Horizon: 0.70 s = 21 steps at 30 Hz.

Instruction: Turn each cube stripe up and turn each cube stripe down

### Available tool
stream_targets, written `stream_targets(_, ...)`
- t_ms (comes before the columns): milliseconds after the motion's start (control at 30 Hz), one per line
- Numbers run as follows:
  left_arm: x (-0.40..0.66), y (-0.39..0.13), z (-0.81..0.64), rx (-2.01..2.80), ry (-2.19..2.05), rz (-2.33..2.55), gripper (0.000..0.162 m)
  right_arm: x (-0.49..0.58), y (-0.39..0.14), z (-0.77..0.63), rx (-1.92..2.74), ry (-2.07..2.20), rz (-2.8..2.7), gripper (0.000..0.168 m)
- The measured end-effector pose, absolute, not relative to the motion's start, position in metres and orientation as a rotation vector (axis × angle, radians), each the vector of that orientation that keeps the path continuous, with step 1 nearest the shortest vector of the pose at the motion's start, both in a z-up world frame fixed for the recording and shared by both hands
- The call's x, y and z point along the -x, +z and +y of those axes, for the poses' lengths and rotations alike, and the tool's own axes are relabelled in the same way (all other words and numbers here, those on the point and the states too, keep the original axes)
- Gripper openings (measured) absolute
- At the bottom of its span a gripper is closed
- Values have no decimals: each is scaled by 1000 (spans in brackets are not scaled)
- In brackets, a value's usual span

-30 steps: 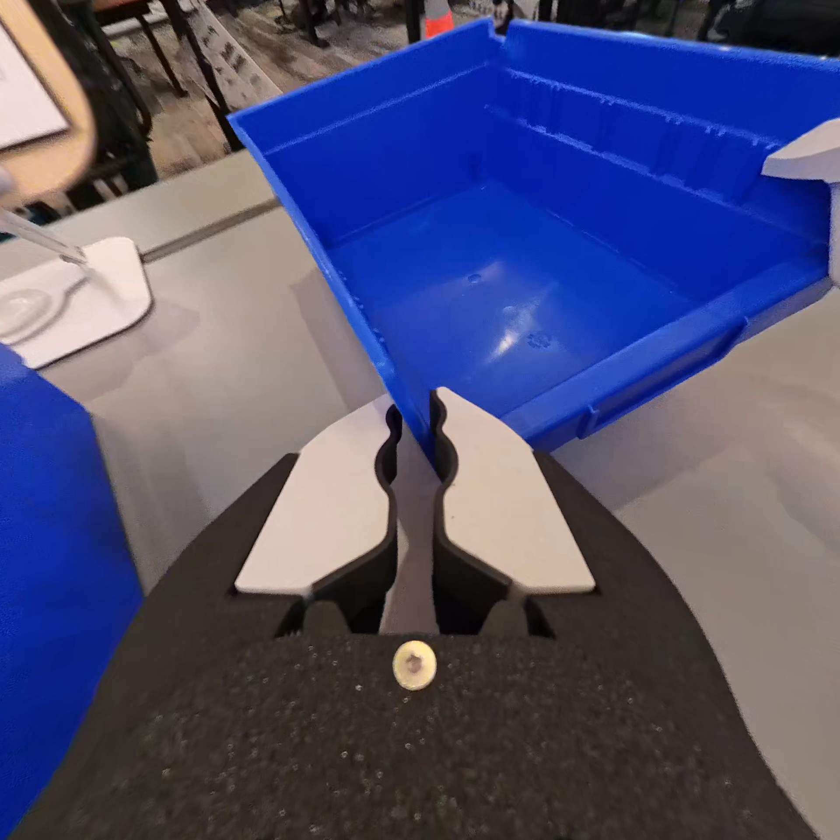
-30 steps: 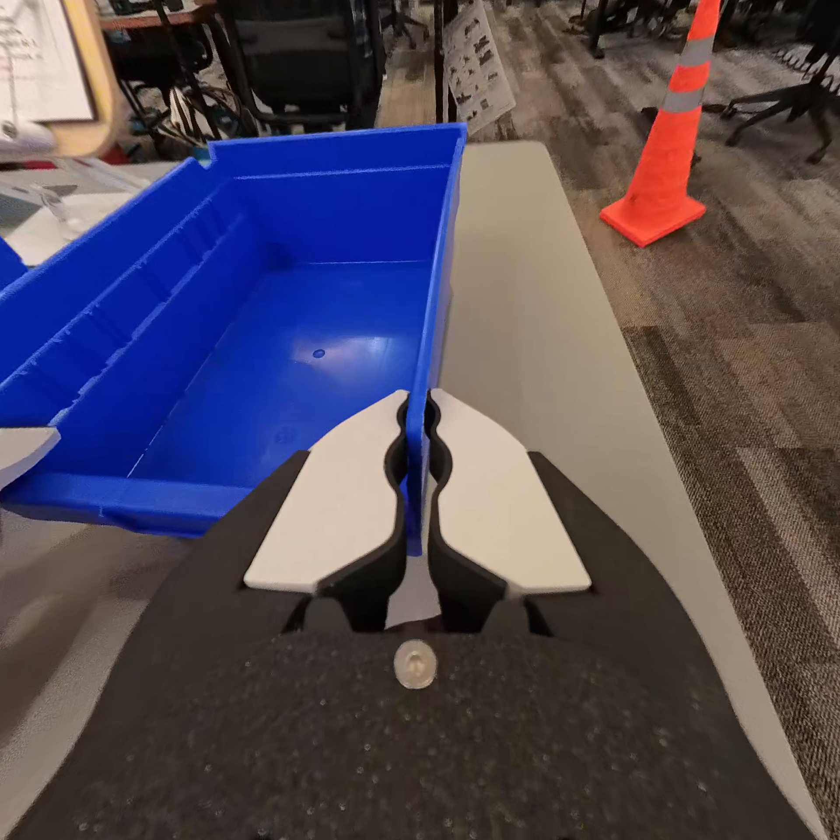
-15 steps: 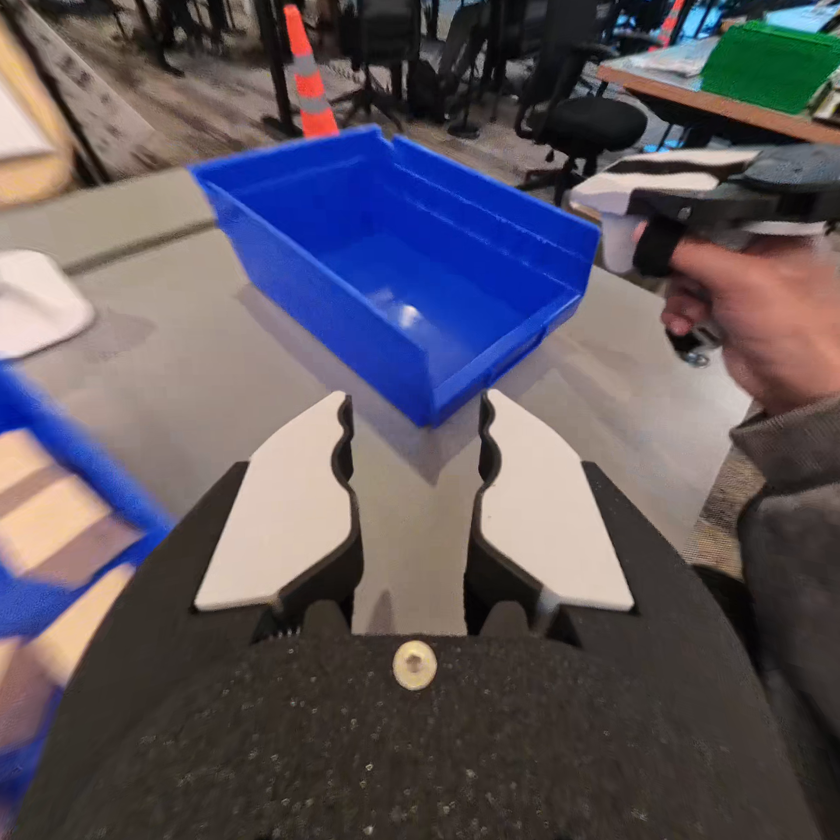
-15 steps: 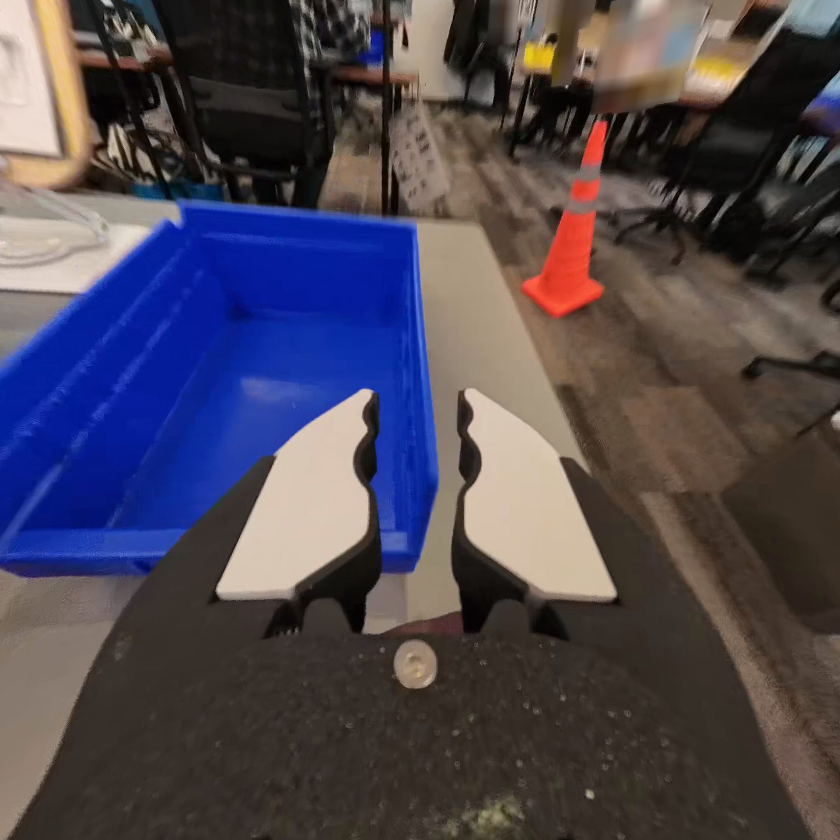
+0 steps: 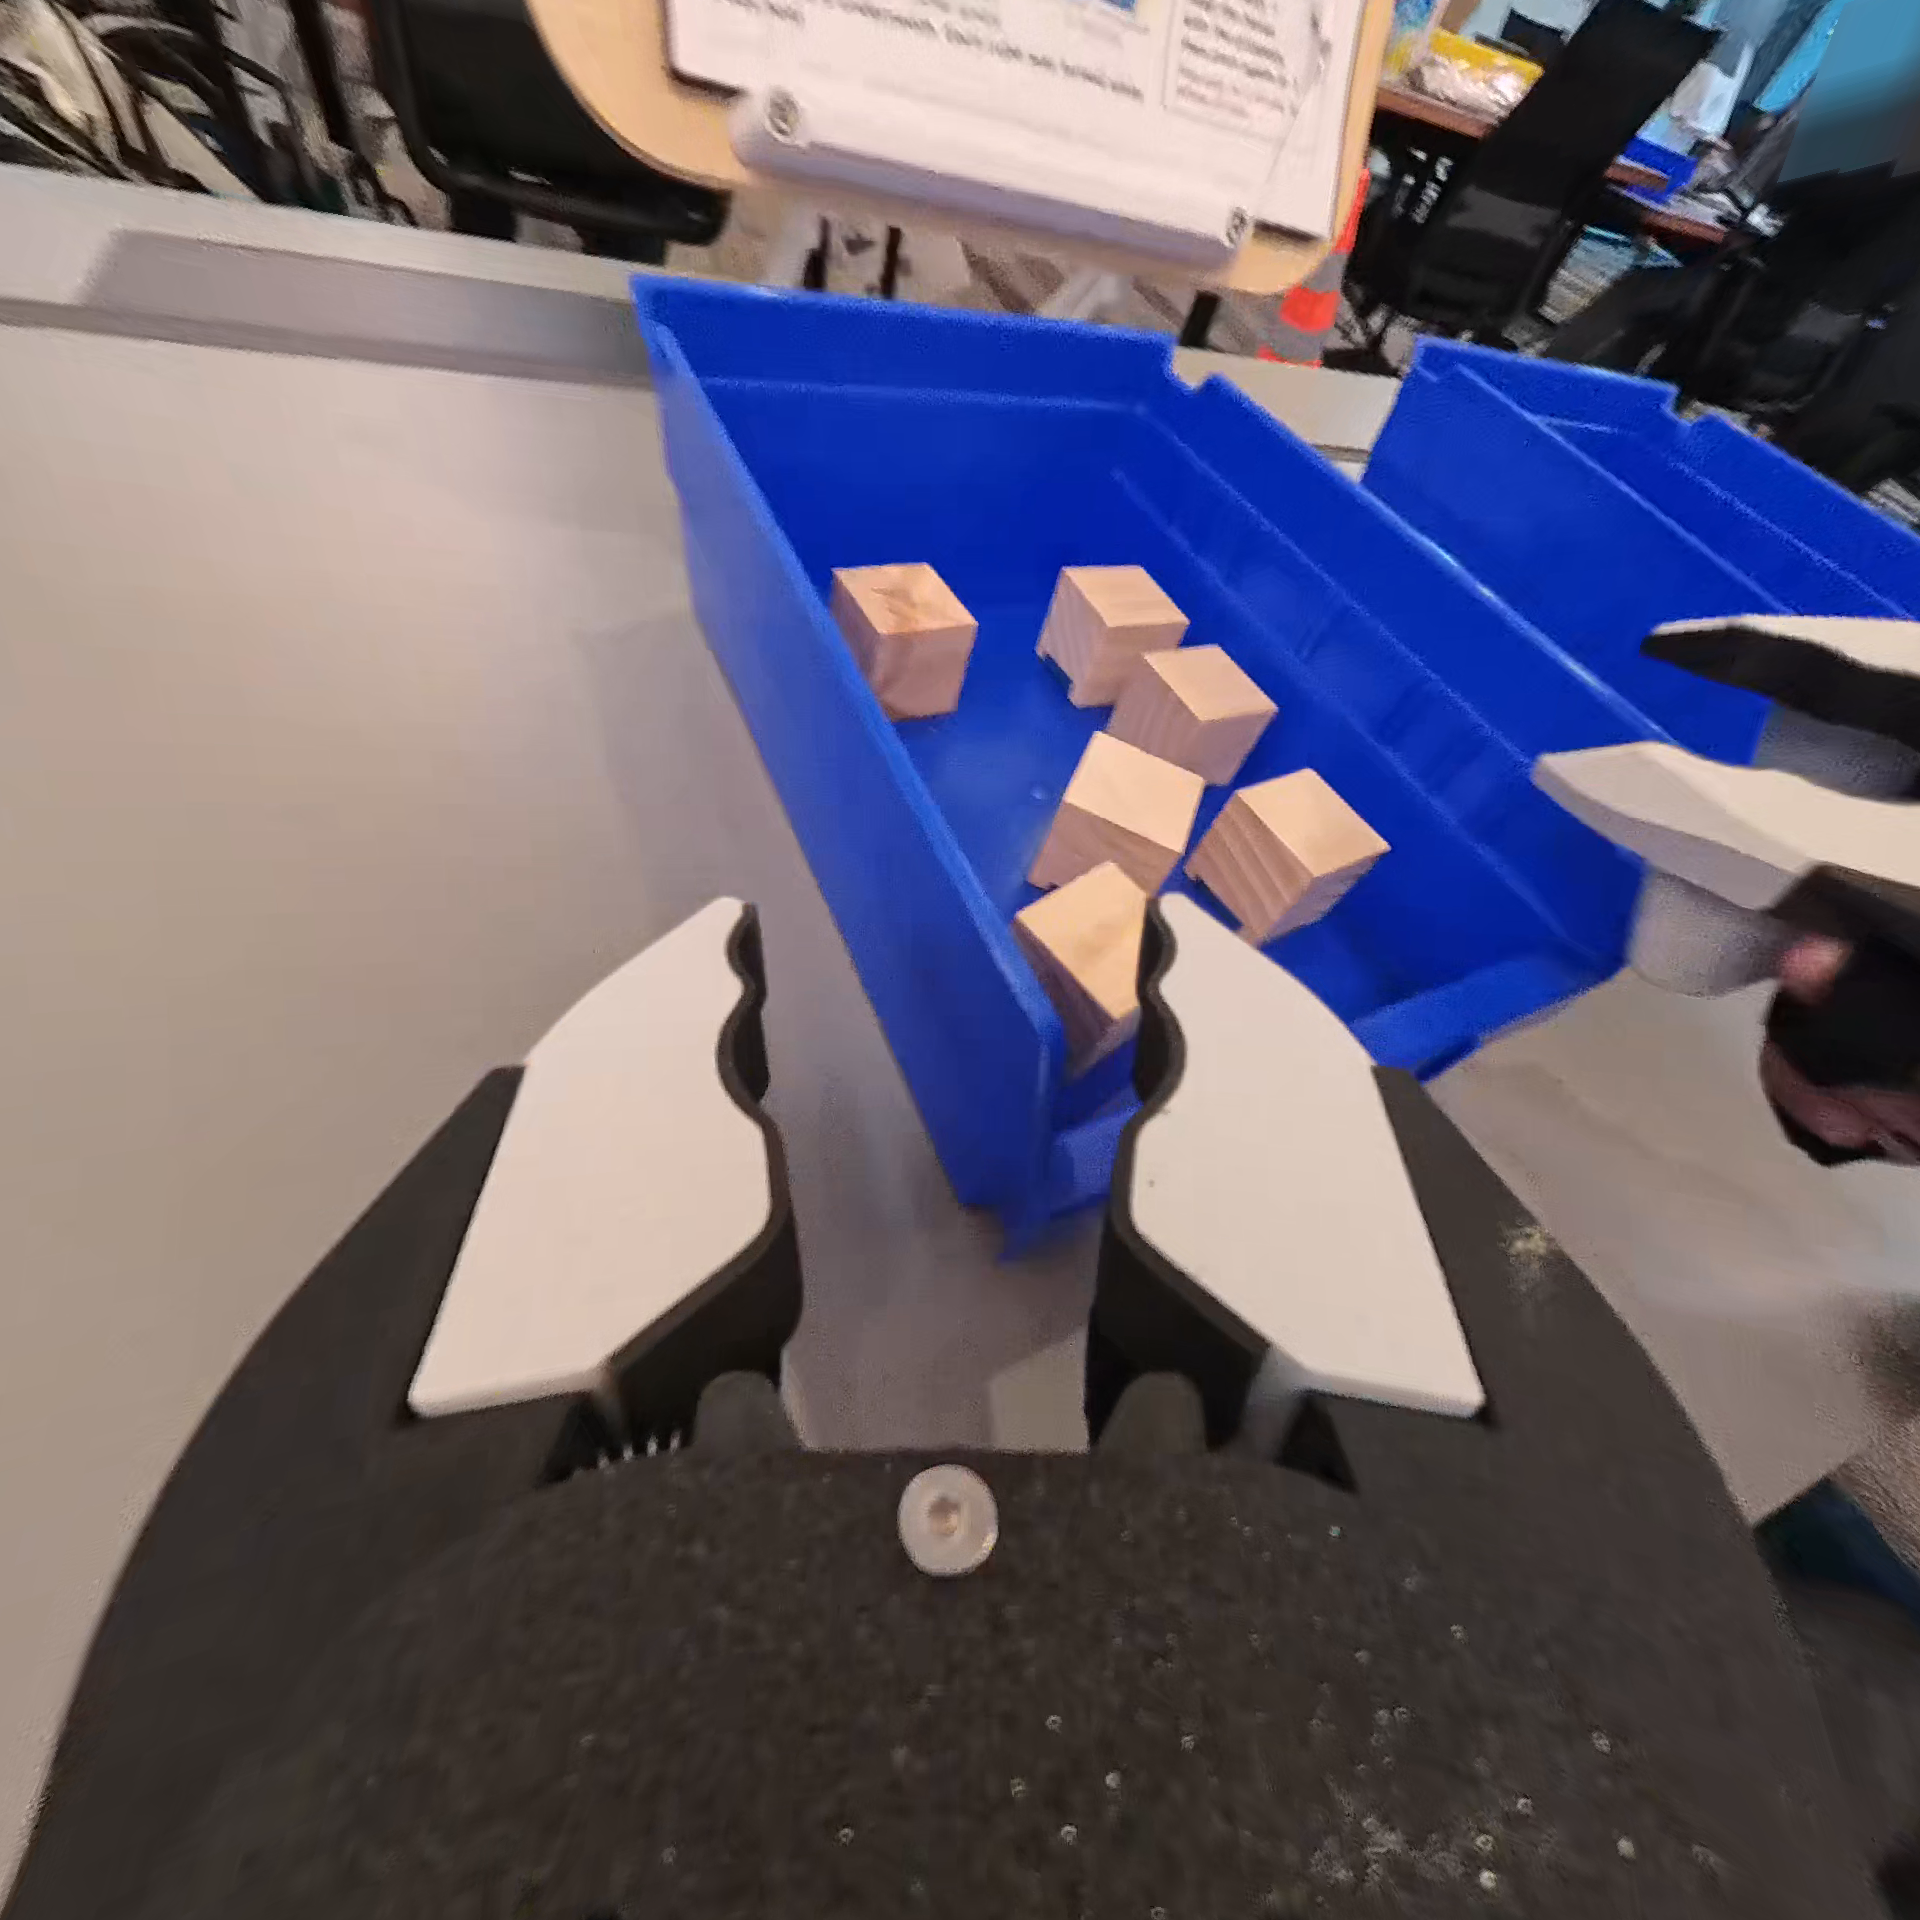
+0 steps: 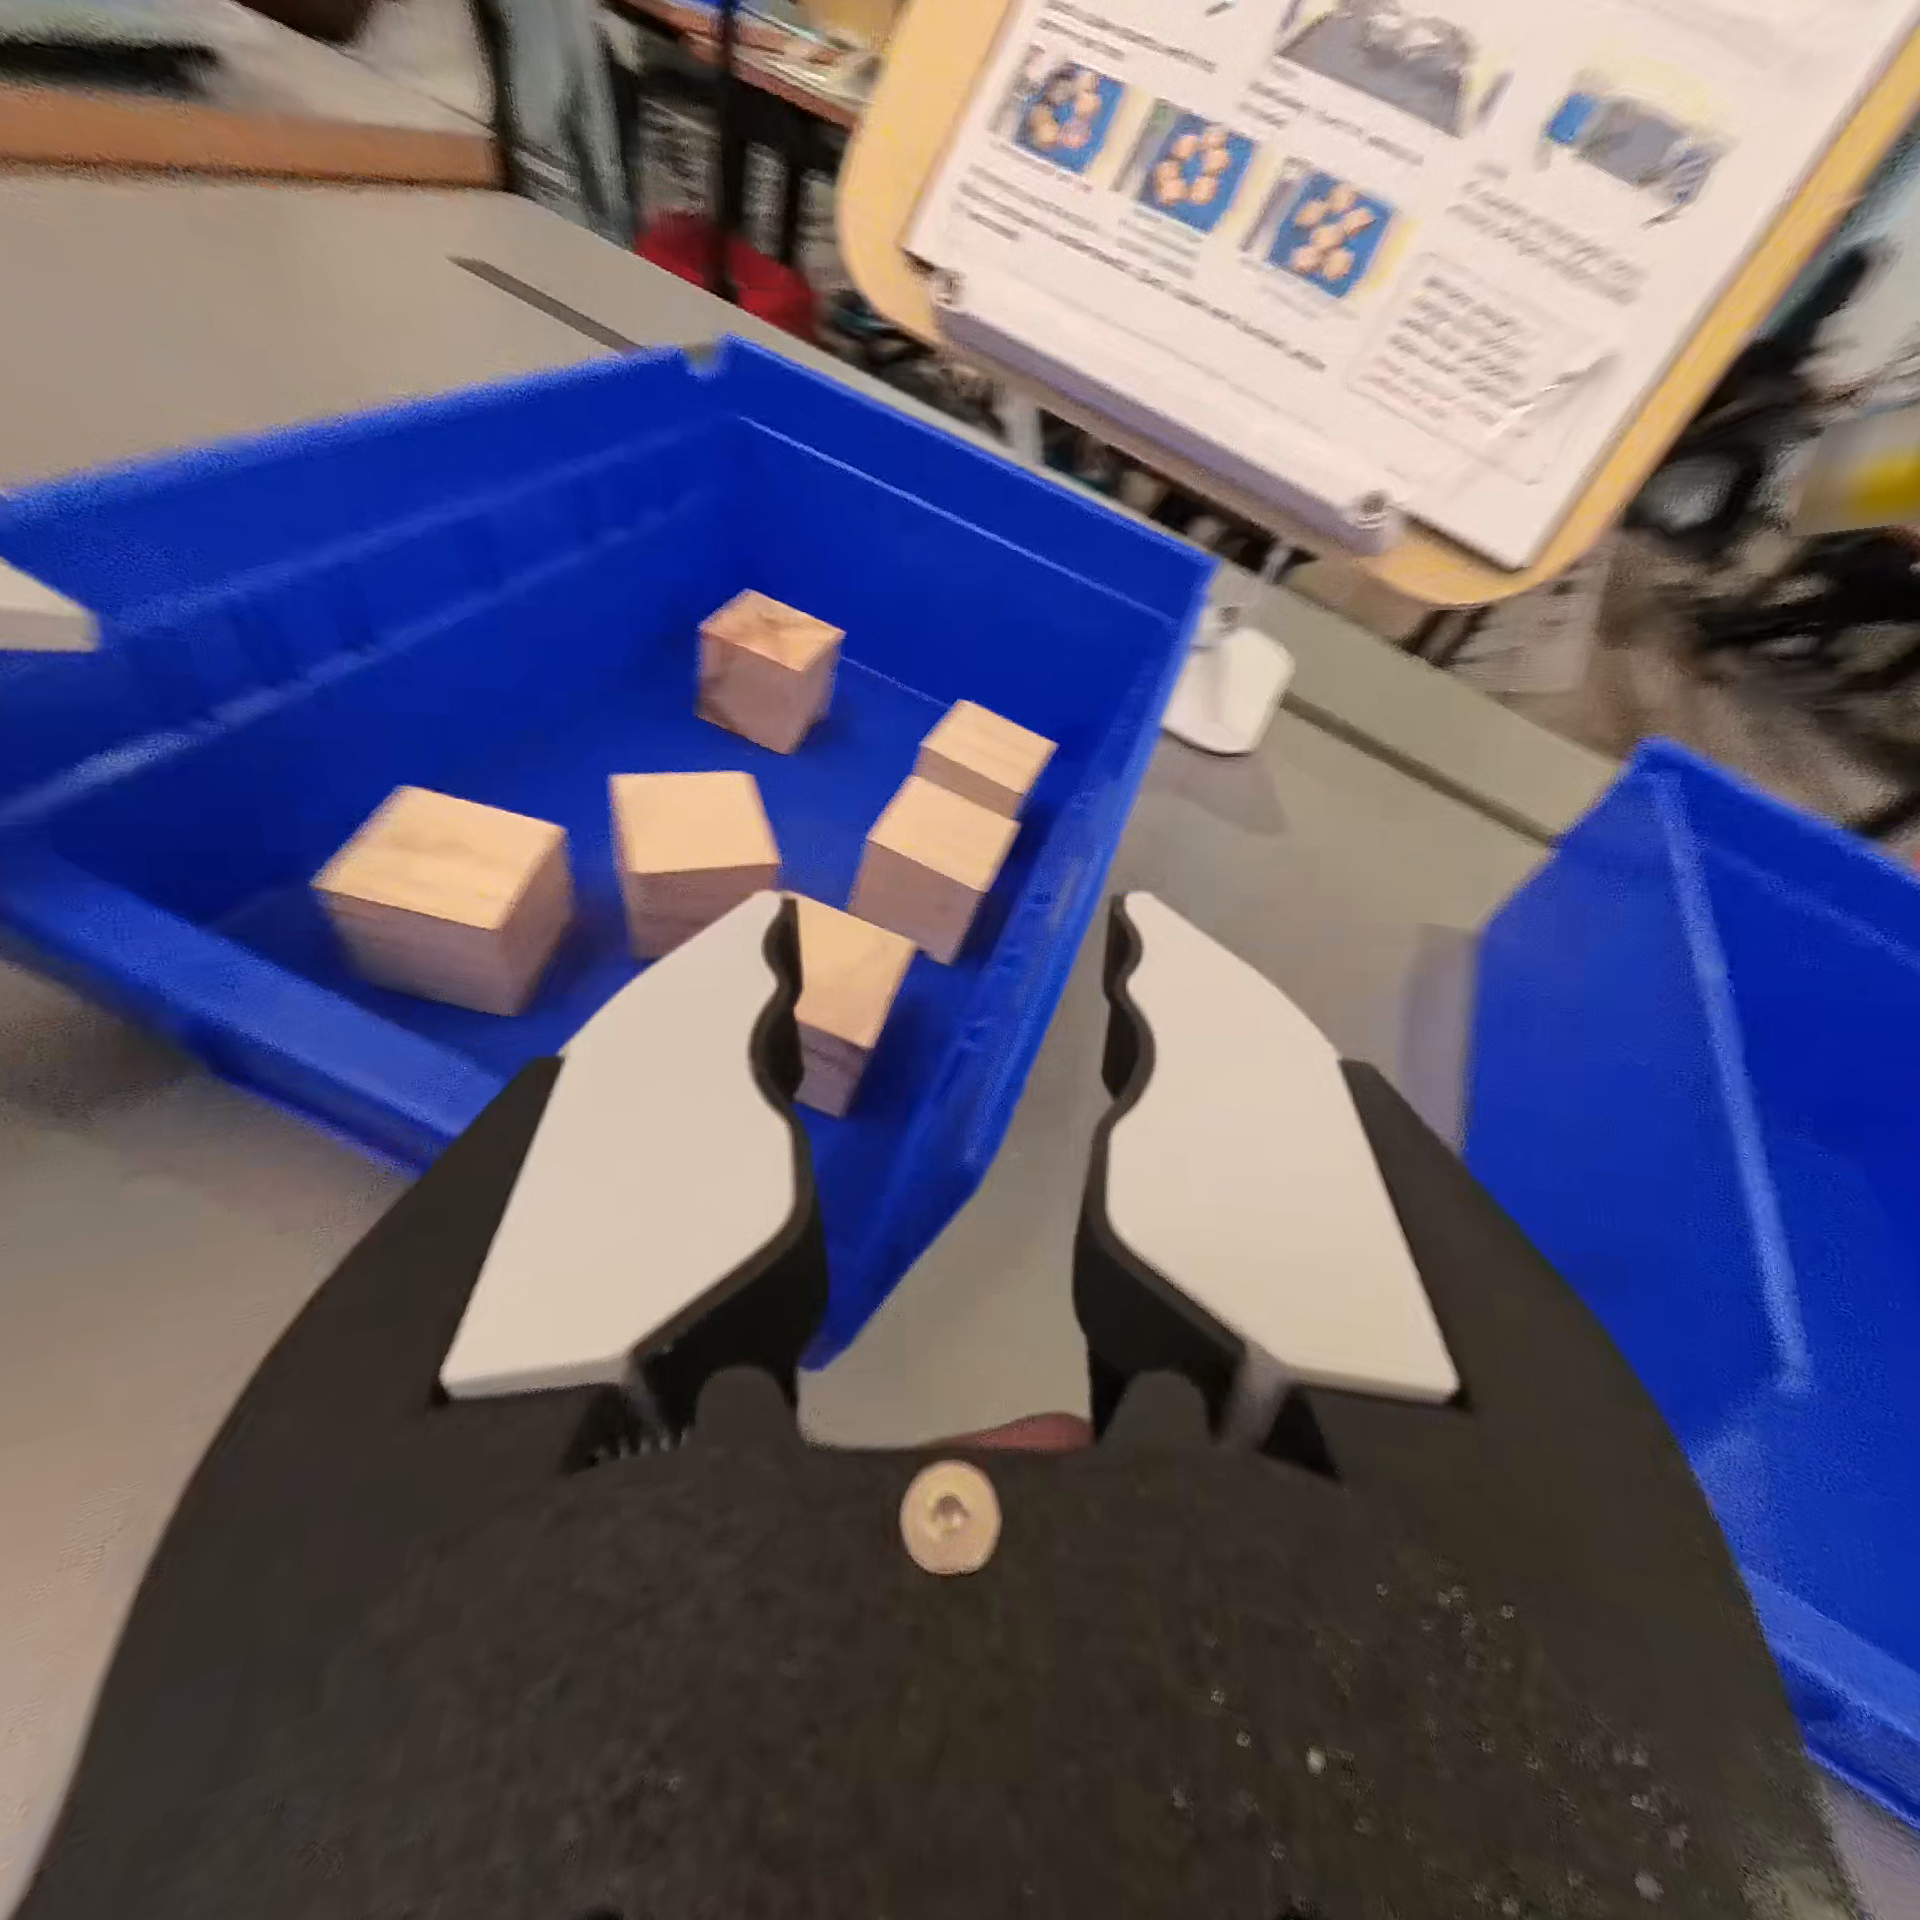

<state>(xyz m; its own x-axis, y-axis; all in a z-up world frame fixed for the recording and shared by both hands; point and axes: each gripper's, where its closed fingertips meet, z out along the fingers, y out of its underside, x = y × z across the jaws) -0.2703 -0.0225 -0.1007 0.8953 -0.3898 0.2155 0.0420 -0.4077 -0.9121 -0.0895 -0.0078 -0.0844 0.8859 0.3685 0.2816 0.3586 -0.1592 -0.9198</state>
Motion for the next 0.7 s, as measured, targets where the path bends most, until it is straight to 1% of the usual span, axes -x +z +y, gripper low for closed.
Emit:
stream_targets(67,259,-106,-19,1939,-532,261,65,80,-88,-4,1744,-125,-528,55)
stream_targets(100,257,-111,-15,1948,-530,248,63,78,-93,-3,1763,-124,-502,52)
stream_targets(133,256,-115,-11,1960,-529,234,56,77,-101,-2,1794,-88,-477,48)
stream_targets(167,253,-118,-7,1972,-538,229,46,78,-103,-2,1800,-33,-448,34)
stream_targets(200,252,-121,-4,1985,-529,218,39,78,-103,-1,1799,-1,-422,28)
stream_targets(233,253,-120,-1,1985,-505,203,35,77,-103,-1,1796,8,-412,23)
stream_targets(267,254,-121,0,1994,-475,200,31,76,-103,-1,1796,6,-401,22)
stream_targets(333,260,-121,2,2007,-393,189,21,76,-103,-2,1802,22,-350,14)
stream_targets(467,277,-118,4,2009,-256,169,5,89,-102,-9,1812,79,-290,12)
stream_targets(700,341,-90,0,1942,-155,113,3,150,-86,-5,1771,144,-301,12)
